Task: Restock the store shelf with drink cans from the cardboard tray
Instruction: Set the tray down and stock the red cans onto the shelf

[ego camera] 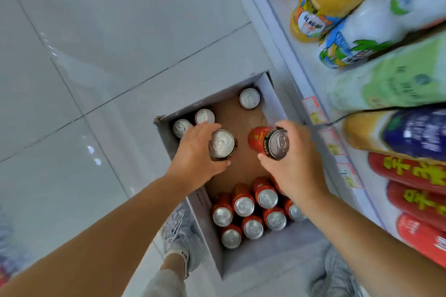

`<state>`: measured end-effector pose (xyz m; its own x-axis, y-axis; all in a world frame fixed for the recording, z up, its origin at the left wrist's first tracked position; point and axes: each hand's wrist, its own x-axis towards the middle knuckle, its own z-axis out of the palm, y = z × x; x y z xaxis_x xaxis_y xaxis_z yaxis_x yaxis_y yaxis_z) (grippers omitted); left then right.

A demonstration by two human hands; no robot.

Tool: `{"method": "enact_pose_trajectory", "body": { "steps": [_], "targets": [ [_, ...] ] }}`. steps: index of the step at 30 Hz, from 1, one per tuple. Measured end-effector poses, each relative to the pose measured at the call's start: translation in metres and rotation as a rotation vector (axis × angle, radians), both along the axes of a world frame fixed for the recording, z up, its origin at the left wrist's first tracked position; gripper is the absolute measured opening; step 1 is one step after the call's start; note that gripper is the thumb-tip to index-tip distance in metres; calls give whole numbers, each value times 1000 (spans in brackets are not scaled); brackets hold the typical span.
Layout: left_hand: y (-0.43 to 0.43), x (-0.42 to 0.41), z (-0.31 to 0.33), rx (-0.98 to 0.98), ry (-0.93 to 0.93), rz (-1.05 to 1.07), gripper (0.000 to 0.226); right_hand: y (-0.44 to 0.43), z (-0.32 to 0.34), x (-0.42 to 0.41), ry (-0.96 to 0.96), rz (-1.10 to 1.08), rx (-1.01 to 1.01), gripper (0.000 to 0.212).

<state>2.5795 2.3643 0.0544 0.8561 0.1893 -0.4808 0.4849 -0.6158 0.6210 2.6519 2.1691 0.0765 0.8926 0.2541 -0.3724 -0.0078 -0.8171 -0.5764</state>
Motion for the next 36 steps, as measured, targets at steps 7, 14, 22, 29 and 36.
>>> {"method": "enact_pose_trajectory", "body": {
  "steps": [7, 14, 22, 29, 36],
  "targets": [
    [-16, 2, 256, -139, -144, 145, 65, -17, 262, -21, -75, -175, 227, 66],
    [-53, 17, 525, -193, -531, -108, 62, -57, 536, -52, -414, -319, 367, 69],
    [-147, 11, 733, -391, -755, -425, 62, -147, 729, -117, -777, -562, 514, 70],
    [-271, 5, 810, -556, -861, -528, 61, -270, 810, -139, -907, -755, 530, 71],
    [-342, 18, 838, -641, -963, -368, 52, -374, 854, -91, -889, -670, 368, 64]
  ]
}}
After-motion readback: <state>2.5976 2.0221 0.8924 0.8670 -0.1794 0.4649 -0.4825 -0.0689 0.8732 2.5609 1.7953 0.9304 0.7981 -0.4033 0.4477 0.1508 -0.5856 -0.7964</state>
